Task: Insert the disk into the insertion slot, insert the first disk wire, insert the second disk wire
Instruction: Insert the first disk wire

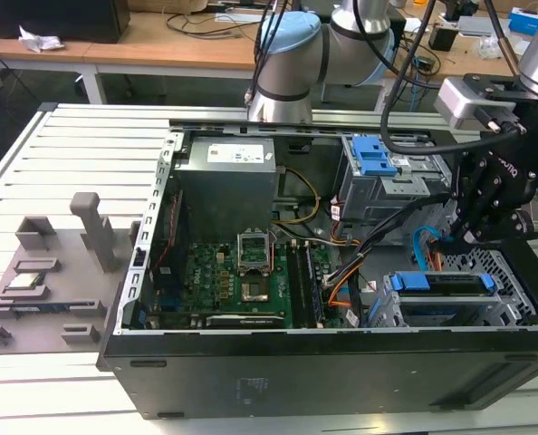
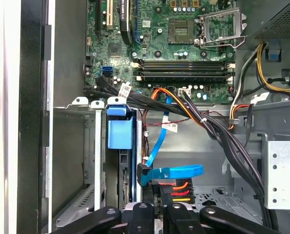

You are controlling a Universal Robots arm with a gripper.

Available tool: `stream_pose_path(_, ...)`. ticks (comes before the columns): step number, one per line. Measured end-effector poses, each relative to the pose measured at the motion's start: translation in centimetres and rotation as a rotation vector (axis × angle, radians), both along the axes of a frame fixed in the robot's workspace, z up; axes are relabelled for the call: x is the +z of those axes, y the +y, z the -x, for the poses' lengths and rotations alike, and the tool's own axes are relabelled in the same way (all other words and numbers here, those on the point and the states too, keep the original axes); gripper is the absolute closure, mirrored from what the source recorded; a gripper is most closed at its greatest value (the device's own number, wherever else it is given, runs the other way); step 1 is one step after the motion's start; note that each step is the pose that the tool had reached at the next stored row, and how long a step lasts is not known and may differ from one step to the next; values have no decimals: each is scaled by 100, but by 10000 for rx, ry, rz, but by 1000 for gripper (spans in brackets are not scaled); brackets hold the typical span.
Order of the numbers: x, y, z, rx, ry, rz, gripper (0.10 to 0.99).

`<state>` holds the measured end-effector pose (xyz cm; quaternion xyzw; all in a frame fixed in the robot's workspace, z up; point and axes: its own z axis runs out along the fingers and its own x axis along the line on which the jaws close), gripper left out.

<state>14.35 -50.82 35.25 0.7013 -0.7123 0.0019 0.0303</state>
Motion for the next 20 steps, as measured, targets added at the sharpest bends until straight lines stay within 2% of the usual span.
stream_pose_path(2, -1, -14, 0, 0, 0, -1, 918)
stream_pose_path(3, 0, -41, 0, 0, 1, 1, 918)
stream_pose_path(5, -1, -174, 0, 0, 1, 1, 918)
stream_pose_path(8, -15, -262, -16, -1, 1, -1, 918)
stream_pose_path(10, -42, -268, -66, 0, 4, -1, 918)
stream_pose_path(16, -107, -267, -71, -1, 4, 6, 918)
stream_pose_path(20, -119, -252, -80, 1, 3, -5, 918)
